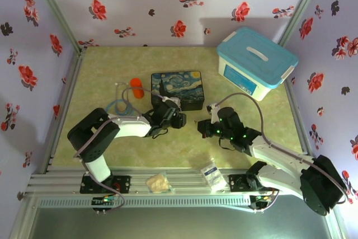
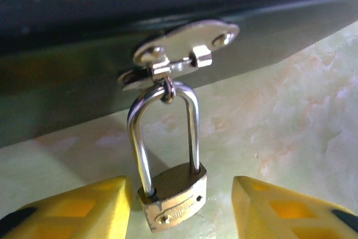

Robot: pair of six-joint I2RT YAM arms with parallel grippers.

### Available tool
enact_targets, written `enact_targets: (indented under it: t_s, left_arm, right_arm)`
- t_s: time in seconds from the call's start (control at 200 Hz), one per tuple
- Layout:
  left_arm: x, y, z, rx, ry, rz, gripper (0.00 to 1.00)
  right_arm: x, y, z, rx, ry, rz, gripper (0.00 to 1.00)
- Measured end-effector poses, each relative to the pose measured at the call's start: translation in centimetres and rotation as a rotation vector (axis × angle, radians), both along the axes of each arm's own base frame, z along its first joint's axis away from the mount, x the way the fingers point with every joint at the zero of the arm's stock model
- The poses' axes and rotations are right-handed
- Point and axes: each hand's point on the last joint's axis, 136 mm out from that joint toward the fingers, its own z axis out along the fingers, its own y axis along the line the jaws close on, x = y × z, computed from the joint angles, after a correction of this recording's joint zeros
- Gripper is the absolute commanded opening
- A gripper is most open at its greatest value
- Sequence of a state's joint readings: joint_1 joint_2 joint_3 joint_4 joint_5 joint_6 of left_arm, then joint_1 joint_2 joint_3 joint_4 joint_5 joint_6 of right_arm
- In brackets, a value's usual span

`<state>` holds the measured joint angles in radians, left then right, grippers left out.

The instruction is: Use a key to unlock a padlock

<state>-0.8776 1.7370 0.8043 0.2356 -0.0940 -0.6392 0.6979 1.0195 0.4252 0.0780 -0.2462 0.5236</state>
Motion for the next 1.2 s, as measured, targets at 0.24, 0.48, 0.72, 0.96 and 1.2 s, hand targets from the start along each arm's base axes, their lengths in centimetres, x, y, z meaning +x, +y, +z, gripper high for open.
enact_targets:
  t_s: [0.24,0.48,0.72,0.96,1.2]
  left_arm:
    - [0.3,-0.3,-0.6,0.017,0.014,0.001,0.39]
    - [0.4,-0.4,-0.8,0.023,0.020,0.002,0.25]
    - [0.4,-0.5,-0.7,0.012,0.021,0.005,0.16]
    - [-0.4,0.4,-0.6,-0.013,0.032,0.026,0.16]
    - [-1.3,1.3,-0.4,-0.066,0.049,0.063,0.17]
  right_arm:
    - [0.0,0.0,-0.4,-0.003,0.004,-0.001,0.01]
    - [-0.2,-0.2,-1.1,0.007,0.017,-0.015,0.01]
    - [0.8,0.3,-4.5,0.064,0.191,-0.074,0.00]
    - [0.3,2.2,-7.1,0.136,0.348,-0.048,0.00]
    - [0.1,3.1,-7.8,0.175,0.403,-0.029,0.00]
